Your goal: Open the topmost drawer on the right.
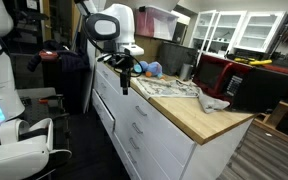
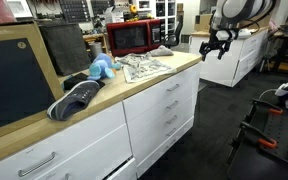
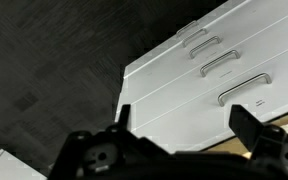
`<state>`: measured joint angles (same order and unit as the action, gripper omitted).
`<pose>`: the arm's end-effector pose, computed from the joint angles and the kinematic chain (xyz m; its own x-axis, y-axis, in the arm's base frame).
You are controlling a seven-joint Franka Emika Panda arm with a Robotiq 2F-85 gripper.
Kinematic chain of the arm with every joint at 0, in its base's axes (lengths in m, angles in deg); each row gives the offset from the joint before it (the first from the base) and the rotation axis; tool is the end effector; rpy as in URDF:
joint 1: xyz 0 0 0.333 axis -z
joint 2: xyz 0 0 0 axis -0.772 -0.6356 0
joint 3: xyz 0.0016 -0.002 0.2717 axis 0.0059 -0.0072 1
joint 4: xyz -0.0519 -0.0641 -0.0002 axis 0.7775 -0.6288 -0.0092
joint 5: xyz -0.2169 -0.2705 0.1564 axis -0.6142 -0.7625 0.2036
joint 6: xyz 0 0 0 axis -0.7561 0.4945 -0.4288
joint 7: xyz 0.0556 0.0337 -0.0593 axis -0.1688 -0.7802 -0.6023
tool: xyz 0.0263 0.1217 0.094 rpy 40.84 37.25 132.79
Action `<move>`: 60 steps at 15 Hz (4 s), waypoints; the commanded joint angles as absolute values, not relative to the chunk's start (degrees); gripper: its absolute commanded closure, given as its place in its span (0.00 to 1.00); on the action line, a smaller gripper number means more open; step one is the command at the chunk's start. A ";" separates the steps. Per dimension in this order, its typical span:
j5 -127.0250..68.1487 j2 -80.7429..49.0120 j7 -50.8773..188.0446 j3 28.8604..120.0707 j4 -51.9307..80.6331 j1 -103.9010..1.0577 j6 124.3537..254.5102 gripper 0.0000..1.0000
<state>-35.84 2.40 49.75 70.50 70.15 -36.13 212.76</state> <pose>0.4314 -0.1728 0.2079 0.7757 -0.5948 0.2109 -0.6087 -0.7934 0.0013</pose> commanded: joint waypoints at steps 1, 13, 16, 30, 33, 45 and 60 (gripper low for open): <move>-41.70 -4.21 37.52 69.23 66.43 -36.95 214.67 0.00; -43.06 -13.40 29.27 62.07 61.83 -43.64 213.62 0.00; -39.59 -15.32 27.82 62.56 60.52 -43.32 213.77 0.00; -15.12 -31.49 19.92 60.56 57.72 -51.16 231.84 0.00; -11.11 -32.75 20.40 60.95 58.03 -53.17 235.04 0.00; -4.98 -34.71 23.45 63.14 57.97 -54.09 240.79 0.00; -7.08 -39.19 21.12 85.66 53.13 -32.33 250.72 0.00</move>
<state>-5.68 -36.47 21.51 82.30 54.91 -36.23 247.92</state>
